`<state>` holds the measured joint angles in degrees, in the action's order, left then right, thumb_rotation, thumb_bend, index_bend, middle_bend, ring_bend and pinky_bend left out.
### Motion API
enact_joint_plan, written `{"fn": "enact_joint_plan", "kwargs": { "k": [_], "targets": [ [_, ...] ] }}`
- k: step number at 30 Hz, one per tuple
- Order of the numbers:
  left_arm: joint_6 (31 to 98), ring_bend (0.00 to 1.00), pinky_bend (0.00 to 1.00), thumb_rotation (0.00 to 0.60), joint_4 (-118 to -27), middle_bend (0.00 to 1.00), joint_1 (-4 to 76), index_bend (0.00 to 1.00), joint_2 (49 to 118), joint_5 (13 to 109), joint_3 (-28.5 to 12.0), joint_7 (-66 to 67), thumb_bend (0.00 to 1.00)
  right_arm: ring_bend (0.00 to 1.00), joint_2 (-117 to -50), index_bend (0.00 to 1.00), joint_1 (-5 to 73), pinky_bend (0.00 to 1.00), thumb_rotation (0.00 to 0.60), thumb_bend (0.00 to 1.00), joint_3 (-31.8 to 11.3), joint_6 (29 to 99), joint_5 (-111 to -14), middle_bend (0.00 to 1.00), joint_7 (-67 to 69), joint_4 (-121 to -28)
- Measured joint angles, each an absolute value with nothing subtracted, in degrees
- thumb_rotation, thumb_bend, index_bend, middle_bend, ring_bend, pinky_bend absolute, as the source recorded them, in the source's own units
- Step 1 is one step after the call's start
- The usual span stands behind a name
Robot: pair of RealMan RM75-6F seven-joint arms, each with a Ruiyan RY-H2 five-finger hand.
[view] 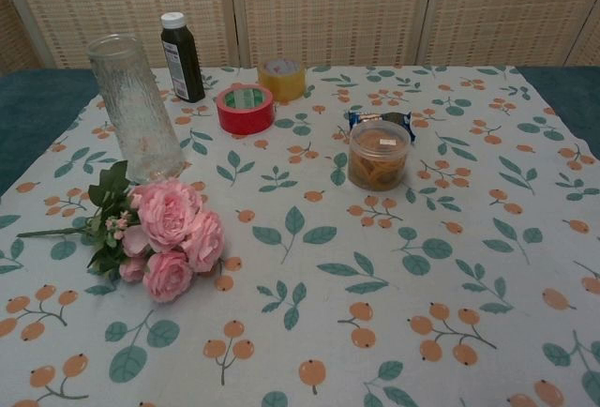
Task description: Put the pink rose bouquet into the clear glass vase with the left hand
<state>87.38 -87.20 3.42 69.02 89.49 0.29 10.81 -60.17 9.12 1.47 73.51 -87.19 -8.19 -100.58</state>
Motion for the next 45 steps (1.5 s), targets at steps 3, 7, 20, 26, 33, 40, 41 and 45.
{"fn": "enact_joint_plan", "kwargs": {
  "k": [3, 7, 20, 26, 33, 40, 41, 45],
  "targets": [
    [86.79, 0.00, 0.07, 0.600, -87.46, 0.00, 3.72, 0.00, 69.02, 90.23, 0.76, 9.32, 0.41, 0.00, -60.21, 0.00, 9.24, 0.00, 0.600, 0.18, 1.42, 73.30, -86.98, 0.00, -8.10, -100.57],
    [85.56, 0.00, 0.08, 0.600, -87.85, 0.00, 4.89, 0.00, 69.72, 92.52, 1.51, 6.12, 0.41, 0.00, -60.18, 0.00, 9.10, 0.00, 0.600, 0.18, 1.34, 73.68, -86.84, 0.00, -7.99, -100.50],
    [68.82, 0.00, 0.09, 0.600, -90.90, 0.00, 15.54, 0.00, 77.44, 89.81, -1.23, 10.87, 0.41, 0.00, -59.87, 0.00, 9.40, 0.00, 0.600, 0.18, 1.93, 73.18, -87.96, 0.00, -6.52, -100.50],
    [62.91, 0.00, 0.09, 0.600, -92.13, 0.00, 19.28, 0.00, 80.72, 83.38, -3.14, 19.15, 0.40, 0.00, -59.39, 0.00, 9.30, 0.00, 0.600, 0.18, 2.31, 73.63, -89.02, 0.00, -5.54, -100.61],
    [57.67, 0.00, 0.09, 0.600, -92.42, 0.00, 23.79, 0.00, 84.62, 76.19, -4.81, 26.18, 0.39, 0.00, -59.21, 0.00, 9.08, 0.00, 0.600, 0.18, 2.45, 74.26, -89.58, 0.00, -5.01, -100.50],
    [55.42, 0.01, 0.09, 0.600, -92.17, 0.10, 25.95, 0.07, 85.57, 72.06, -4.81, 30.11, 0.38, 0.00, -59.11, 0.00, 8.94, 0.00, 0.600, 0.18, 2.38, 74.60, -89.58, 0.00, -4.77, -100.45],
    [55.03, 0.02, 0.09, 0.600, -92.30, 0.14, 26.22, 0.11, 85.54, 71.21, -4.79, 30.47, 0.38, 0.00, -59.08, 0.00, 8.92, 0.00, 0.600, 0.18, 2.37, 74.63, -89.56, 0.00, -4.71, -100.45],
    [52.70, 0.14, 0.09, 0.600, -92.94, 0.34, 27.82, 0.29, 85.05, 68.17, -4.31, 31.61, 0.40, 0.00, -59.06, 0.00, 8.88, 0.00, 0.600, 0.18, 2.42, 74.68, -89.64, 0.00, -4.70, -100.47]
  ]
}}
